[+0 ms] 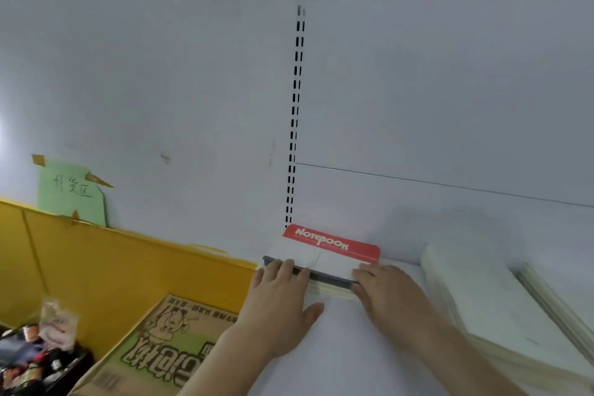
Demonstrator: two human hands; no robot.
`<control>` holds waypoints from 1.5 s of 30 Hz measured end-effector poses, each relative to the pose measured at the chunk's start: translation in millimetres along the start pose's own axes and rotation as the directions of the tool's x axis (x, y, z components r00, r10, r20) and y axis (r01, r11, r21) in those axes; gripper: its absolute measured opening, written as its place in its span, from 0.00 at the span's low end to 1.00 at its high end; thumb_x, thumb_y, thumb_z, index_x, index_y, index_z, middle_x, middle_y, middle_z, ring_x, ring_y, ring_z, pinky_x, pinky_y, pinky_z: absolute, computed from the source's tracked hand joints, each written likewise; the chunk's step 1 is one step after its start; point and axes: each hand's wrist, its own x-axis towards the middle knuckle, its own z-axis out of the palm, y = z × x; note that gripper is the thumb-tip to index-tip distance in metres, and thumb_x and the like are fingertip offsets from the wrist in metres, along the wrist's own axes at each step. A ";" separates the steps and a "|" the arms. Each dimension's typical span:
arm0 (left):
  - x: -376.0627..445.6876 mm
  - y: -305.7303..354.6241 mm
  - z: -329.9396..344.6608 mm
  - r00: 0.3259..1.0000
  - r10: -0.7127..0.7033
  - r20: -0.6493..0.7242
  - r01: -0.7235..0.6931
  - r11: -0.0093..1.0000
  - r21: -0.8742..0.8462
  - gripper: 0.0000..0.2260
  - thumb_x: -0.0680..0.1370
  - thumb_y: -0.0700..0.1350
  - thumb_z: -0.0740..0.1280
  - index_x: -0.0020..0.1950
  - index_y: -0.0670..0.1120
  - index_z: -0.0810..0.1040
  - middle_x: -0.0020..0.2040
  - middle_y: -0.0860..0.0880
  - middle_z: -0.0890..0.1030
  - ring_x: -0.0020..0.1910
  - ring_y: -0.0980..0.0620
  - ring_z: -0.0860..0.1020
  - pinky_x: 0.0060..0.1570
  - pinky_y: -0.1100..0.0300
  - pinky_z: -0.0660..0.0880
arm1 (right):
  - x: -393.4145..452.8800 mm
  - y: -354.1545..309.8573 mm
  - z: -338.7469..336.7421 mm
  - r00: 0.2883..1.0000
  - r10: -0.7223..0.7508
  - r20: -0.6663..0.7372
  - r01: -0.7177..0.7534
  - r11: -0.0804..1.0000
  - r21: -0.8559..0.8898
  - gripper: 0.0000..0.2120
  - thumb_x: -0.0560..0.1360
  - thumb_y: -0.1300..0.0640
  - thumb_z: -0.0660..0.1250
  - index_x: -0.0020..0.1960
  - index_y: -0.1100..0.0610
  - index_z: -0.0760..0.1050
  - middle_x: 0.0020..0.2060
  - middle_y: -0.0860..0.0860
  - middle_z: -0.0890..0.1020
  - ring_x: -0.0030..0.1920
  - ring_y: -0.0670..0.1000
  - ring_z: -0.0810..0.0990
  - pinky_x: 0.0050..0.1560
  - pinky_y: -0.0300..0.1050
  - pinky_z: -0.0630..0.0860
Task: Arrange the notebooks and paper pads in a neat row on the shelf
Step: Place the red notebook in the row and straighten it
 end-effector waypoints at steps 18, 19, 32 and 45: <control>-0.1 11.5 -13.0 0.965 -0.186 -0.186 -0.106 0.370 -0.923 0.17 0.84 0.41 0.56 0.72 0.53 0.63 0.59 0.53 0.80 0.50 0.57 0.80 0.41 0.68 0.79 | -49.9 -83.8 -21.9 0.942 0.140 -0.305 -0.086 0.979 0.182 0.24 0.83 0.46 0.48 0.68 0.55 0.74 0.65 0.49 0.77 0.66 0.47 0.74 0.66 0.47 0.71; -0.3 7.6 -14.7 0.957 -0.210 -0.203 -0.114 0.370 -0.922 0.17 0.84 0.41 0.56 0.72 0.54 0.64 0.56 0.53 0.81 0.47 0.59 0.80 0.36 0.70 0.77 | -49.1 -76.7 -23.7 0.925 0.180 -0.334 -0.122 0.974 0.189 0.23 0.83 0.47 0.49 0.68 0.56 0.74 0.64 0.50 0.78 0.65 0.48 0.74 0.67 0.46 0.70; -13.5 -46.9 -18.0 0.914 -0.346 -0.213 -0.075 0.373 -0.925 0.21 0.85 0.42 0.54 0.76 0.57 0.62 0.47 0.61 0.79 0.39 0.68 0.78 0.32 0.70 0.75 | -20.8 -22.0 -6.2 0.974 0.193 -0.118 -0.206 0.973 -0.108 0.04 0.69 0.55 0.71 0.44 0.50 0.82 0.38 0.48 0.85 0.38 0.51 0.84 0.51 0.50 0.79; -19.2 -58.6 -25.6 0.921 -0.319 -0.222 -0.135 0.273 -0.953 0.21 0.85 0.42 0.54 0.74 0.63 0.63 0.49 0.62 0.82 0.44 0.67 0.80 0.34 0.70 0.76 | -11.5 -60.2 -60.6 0.698 0.383 -0.605 -0.334 0.921 0.199 0.15 0.79 0.50 0.59 0.36 0.54 0.74 0.25 0.49 0.73 0.25 0.56 0.72 0.26 0.45 0.69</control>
